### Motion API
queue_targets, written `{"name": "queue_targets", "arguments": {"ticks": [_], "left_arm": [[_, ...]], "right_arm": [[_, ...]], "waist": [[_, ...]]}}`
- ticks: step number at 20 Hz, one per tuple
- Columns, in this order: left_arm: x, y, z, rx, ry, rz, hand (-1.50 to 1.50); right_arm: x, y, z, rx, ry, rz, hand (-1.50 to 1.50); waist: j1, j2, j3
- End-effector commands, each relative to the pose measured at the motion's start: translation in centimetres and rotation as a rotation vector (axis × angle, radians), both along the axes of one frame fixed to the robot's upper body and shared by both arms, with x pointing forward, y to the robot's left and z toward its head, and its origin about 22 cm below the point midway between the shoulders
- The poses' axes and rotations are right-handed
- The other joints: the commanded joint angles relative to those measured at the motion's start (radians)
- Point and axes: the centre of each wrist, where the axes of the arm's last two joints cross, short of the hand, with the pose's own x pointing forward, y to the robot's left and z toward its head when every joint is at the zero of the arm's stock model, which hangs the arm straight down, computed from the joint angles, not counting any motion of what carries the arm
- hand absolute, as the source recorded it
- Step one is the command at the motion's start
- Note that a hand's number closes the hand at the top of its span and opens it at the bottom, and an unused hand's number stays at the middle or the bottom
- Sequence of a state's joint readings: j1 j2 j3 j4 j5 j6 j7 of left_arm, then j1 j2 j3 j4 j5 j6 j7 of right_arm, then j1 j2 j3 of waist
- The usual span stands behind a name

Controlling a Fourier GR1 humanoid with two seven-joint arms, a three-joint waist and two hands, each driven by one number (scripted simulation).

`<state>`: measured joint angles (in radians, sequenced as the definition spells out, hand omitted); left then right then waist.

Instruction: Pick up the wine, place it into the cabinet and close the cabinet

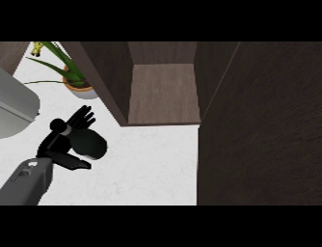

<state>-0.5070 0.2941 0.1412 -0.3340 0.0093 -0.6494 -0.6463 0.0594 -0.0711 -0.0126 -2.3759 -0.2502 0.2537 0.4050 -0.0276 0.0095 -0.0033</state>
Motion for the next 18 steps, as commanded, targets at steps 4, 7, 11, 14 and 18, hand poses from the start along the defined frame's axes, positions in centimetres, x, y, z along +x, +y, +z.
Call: {"name": "queue_targets", "arguments": {"ticks": [4, 7, 11, 14, 18], "left_arm": [[-1.3, 0.5, -1.1, -0.216, -0.024, -0.069, -1.50], [-2.0, -0.6, -2.0, -0.224, -0.028, -0.070, -1.50], [0.0, -0.8, -0.7, -0.227, -0.009, -0.094, 1.50], [-1.4, -0.4, -1.6, -0.241, -0.009, -0.090, 1.50], [-1.5, 0.1, -1.4, -0.235, -0.006, -0.114, 1.50]], "right_arm": [[-0.1, -0.7, -0.2, -0.007, 0.012, 0.015, -1.50], [-0.1, -0.3, -1.2, 0.013, 0.003, -0.005, -1.50], [0.2, -0.8, -1.2, -0.006, 0.006, 0.001, -1.50], [0.2, 0.5, -0.6, -0.006, -0.010, 0.009, -1.50], [-0.1, -1.1, -0.2, -0.010, -0.005, 0.001, -1.50]], "waist": [[-0.005, 0.003, -0.001], [-0.002, 0.002, 0.000], [-0.007, 0.003, 0.000], [-0.005, 0.005, -0.002], [-0.007, 0.002, -0.001]]}}
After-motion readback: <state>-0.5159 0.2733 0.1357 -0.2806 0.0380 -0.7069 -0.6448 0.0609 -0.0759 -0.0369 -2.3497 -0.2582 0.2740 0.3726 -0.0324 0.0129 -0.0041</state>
